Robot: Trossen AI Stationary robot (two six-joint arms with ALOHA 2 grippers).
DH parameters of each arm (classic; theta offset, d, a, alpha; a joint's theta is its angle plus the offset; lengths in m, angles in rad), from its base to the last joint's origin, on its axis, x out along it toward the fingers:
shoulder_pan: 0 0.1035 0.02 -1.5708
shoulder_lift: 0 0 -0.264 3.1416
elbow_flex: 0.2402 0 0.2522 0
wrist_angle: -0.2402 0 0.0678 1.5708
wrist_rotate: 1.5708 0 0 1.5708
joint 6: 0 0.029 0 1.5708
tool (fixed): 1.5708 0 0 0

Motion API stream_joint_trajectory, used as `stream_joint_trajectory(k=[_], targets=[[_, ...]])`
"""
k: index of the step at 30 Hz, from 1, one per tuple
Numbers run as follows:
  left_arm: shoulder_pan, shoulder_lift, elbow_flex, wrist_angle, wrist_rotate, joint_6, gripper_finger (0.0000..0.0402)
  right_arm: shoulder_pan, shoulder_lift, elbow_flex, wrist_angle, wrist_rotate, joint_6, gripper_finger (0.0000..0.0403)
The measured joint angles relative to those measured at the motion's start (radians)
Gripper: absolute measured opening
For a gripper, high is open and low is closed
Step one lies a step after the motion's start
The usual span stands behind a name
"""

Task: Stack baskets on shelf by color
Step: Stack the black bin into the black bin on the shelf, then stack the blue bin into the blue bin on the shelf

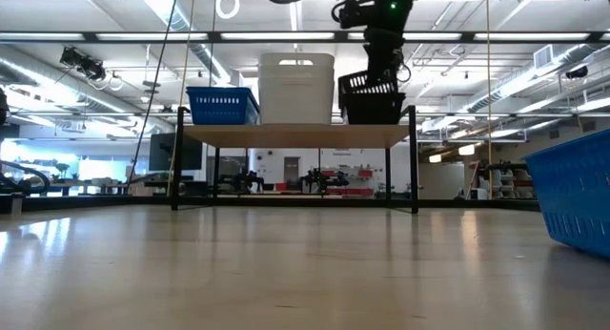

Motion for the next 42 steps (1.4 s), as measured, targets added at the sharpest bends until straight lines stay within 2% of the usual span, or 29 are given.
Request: stream_joint_trajectory(k=[11, 15, 24, 26, 32, 36, 42], targets=[[0.0, 0.0, 0.0, -0.006, 0.0, -0.001, 0.0128, 0.002, 0.0, 0.0, -0.001, -0.063, 0.007, 0.0117], [0.0, 0.0, 0.0, -0.006, 0.0, -0.001, 0.0128, 0.005, 0.0, 0.0, -0.042, -0.108, 0.051, 0.0116], [0.0, 0.013, 0.0, -0.002, 0.0, -0.001, 0.0128, 0.098, -0.051, 0.0, -0.198, -0.1, 0.146, 0.0115], [-0.009, 0.025, 0.0, 0.004, 0.0, -0.002, 0.0128, 0.134, -0.071, 0.0, -0.221, -0.141, 0.206, 0.0115], [-0.072, 0.057, -0.053, 0.036, 0.031, -0.003, 0.0128, 0.291, -0.091, -0.002, -0.298, -0.367, 0.504, 0.0115], [-0.154, 0.066, -0.144, 0.089, 0.08, -0.026, 0.0128, 0.434, -0.093, -0.067, -0.329, -0.383, 0.702, 0.0115], [-0.319, 0.074, -0.303, 0.344, 0.128, -0.019, 0.0128, 0.621, -0.091, -0.23, -0.313, -0.36, 0.922, 0.0115]])
